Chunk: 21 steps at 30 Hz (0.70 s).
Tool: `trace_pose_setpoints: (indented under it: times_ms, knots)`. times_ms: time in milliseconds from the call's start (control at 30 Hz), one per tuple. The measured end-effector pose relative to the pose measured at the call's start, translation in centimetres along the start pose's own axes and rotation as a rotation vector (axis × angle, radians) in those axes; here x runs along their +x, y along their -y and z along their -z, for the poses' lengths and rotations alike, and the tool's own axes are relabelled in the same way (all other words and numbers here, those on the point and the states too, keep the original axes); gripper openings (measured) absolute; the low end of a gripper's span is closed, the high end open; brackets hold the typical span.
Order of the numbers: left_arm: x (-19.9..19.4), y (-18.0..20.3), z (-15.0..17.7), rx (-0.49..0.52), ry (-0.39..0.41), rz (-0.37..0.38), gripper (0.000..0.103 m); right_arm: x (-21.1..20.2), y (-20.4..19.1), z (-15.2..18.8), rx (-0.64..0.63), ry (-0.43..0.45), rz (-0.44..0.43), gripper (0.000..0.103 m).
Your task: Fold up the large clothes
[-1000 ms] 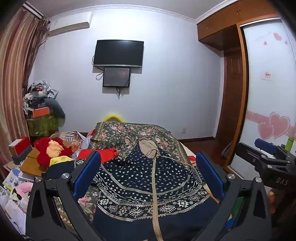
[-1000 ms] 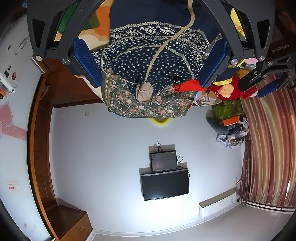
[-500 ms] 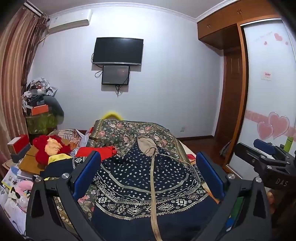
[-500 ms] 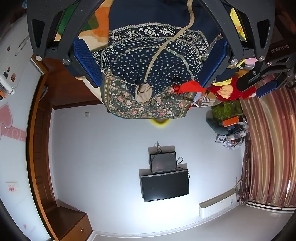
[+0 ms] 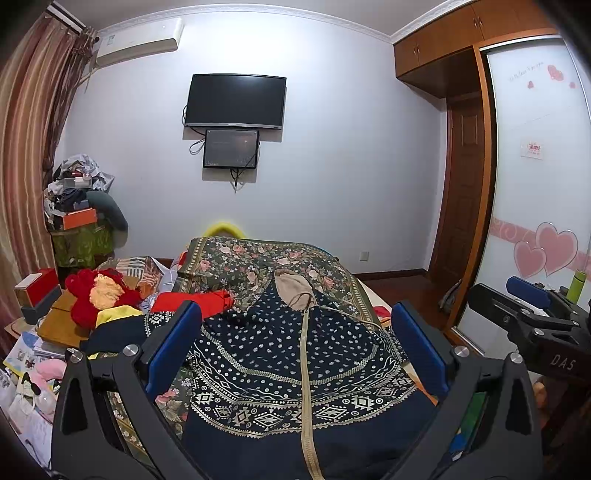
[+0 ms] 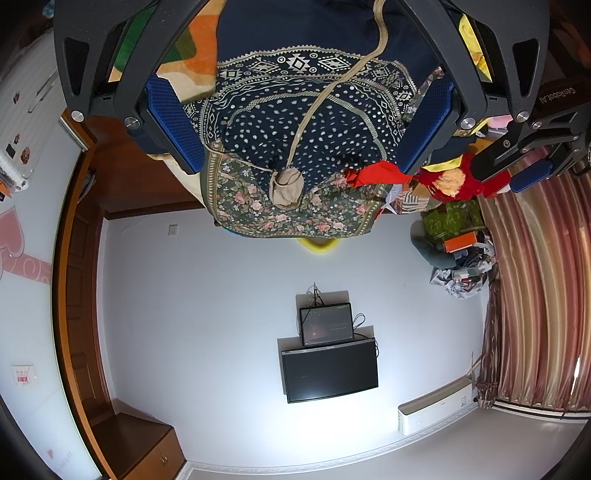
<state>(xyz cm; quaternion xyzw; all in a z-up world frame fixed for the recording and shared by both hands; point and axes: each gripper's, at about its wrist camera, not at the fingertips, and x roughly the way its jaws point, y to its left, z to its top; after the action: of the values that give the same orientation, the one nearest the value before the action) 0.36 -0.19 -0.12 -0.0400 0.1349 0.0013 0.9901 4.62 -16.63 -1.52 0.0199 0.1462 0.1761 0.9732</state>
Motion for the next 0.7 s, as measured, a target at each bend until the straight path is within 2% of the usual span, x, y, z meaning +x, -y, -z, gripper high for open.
trace_pose_setpoints:
  times_ms: [700]
  knots:
    - [0.19, -0.19, 0.25, -0.002, 0.0, -0.002, 0.103, 0.01, -0.04, -0.06, 0.004, -0.002, -0.001, 0.103]
